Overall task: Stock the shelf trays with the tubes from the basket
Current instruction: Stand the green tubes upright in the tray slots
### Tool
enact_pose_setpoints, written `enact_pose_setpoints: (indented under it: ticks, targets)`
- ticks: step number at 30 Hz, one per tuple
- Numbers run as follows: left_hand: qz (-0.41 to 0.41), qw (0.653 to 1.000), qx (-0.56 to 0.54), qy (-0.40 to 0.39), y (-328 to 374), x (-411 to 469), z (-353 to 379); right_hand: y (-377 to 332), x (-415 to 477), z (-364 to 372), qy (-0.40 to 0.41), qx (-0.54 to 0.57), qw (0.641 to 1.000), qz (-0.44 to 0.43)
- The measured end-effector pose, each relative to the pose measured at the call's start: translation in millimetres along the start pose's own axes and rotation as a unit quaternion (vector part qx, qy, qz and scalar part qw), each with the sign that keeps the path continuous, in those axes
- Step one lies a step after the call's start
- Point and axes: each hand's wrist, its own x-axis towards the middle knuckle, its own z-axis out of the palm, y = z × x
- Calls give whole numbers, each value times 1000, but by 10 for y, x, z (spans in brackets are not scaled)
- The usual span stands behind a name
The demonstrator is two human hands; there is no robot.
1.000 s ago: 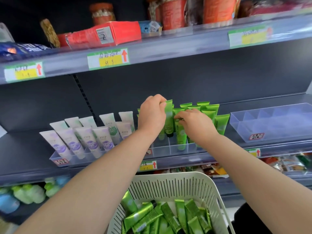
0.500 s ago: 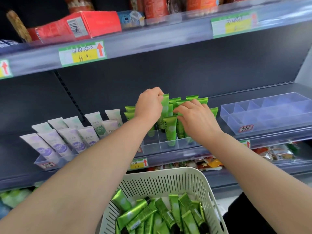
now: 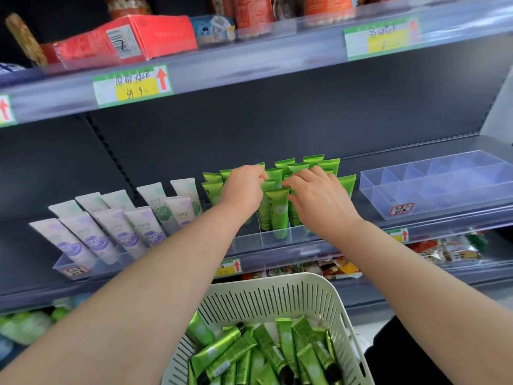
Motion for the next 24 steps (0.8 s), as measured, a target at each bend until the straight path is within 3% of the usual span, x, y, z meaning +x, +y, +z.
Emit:
enact_pose_setpoints:
  ticks: [11, 17, 24]
  targets:
    - [22, 997, -26, 76, -52, -398, -260, -380, -171, 62, 20, -3, 999, -26]
    - [32, 999, 17, -11, -288, -978, -173, -617, -517, 275, -44, 1, 998, -45]
    - [12, 989, 71, -127, -820, -1691, 251, -842, -1096, 620, -188, 9, 981, -37]
